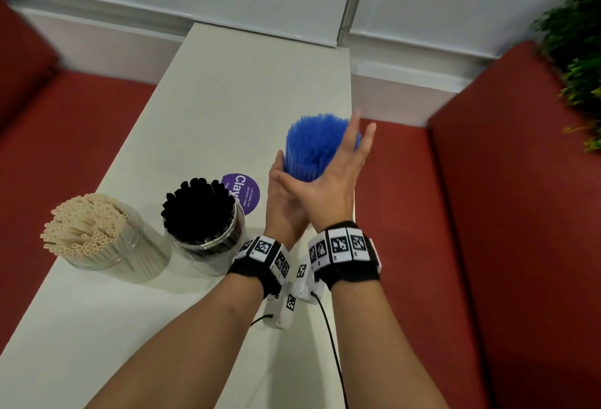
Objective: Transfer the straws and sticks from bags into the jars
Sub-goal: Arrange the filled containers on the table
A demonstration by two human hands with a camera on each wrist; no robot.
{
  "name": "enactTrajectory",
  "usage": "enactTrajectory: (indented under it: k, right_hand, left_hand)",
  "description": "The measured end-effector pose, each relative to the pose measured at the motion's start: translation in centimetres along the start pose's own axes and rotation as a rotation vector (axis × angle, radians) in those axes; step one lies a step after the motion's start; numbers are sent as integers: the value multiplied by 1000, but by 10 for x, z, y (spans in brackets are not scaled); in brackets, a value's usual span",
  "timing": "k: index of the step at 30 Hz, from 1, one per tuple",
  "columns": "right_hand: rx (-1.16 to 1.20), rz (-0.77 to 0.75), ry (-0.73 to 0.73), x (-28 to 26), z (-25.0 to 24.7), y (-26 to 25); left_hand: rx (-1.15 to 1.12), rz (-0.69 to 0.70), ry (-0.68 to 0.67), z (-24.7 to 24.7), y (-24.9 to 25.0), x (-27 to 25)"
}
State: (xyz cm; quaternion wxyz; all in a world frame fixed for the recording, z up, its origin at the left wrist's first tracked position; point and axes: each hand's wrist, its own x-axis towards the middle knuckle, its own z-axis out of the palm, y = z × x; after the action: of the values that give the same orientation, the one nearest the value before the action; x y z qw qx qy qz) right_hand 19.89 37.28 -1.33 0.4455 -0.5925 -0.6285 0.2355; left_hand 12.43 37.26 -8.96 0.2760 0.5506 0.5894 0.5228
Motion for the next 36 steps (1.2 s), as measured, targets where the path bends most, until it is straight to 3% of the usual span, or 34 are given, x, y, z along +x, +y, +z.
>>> enactTrajectory:
  k: [2, 3, 4, 6, 8, 9, 12, 15, 20, 22, 26, 29, 31, 33, 35, 36]
  right_hand:
    - [-186, -23, -34, 17, 9, -10]
    - [-255, -13, -48, 22, 13, -13]
    - [-304, 4, -53, 25, 16, -14]
    - [-343, 32, -40, 27, 19, -14]
    - [-331, 48, -23, 28, 17, -16]
    - [-305, 52, -17, 30, 16, -18]
    - [-184, 33, 32, 36, 6, -27]
    - [-78, -37, 113, 34, -13, -40]
    - [-200, -168, 209, 28, -40, -51]
    - [-355, -165, 133, 37, -38, -52]
    - [-758, 5, -306, 50, -13, -46]
    - [-650, -70, -452, 60, -5, -46]
    - [-324, -129, -295, 61, -10, -43]
    - [32, -78, 56, 53, -21, -28]
    - [247, 152, 264, 40, -35, 1]
    - [264, 294, 233, 33, -41, 18]
  left_hand:
    - [-360, -57, 43, -13, 9, 5]
    - [-422, -111, 34, -15, 14, 4]
    - [-385, -137, 53, -15, 10, 8]
    - [-86, -139, -25, -8, 5, 2]
    - [-265, -308, -180, -5, 3, 1]
    - [-307, -342, -160, -6, 3, 3]
    - [-465, -212, -50, -6, 19, 6]
    - [-400, -227, -65, -3, 21, 4]
    - [-230, -247, -33, 11, -5, 1]
    - [-266, -266, -40, 12, -10, 3]
    - [-388, -254, -64, 10, -11, 6]
    - [-375, -251, -45, 9, -8, 10]
    - [-407, -281, -57, 10, -7, 9]
    - [-364, -294, -64, 10, -10, 6]
    - [-313, -281, -110, 7, -18, 3]
    - [-304, -282, -139, 4, -23, 2]
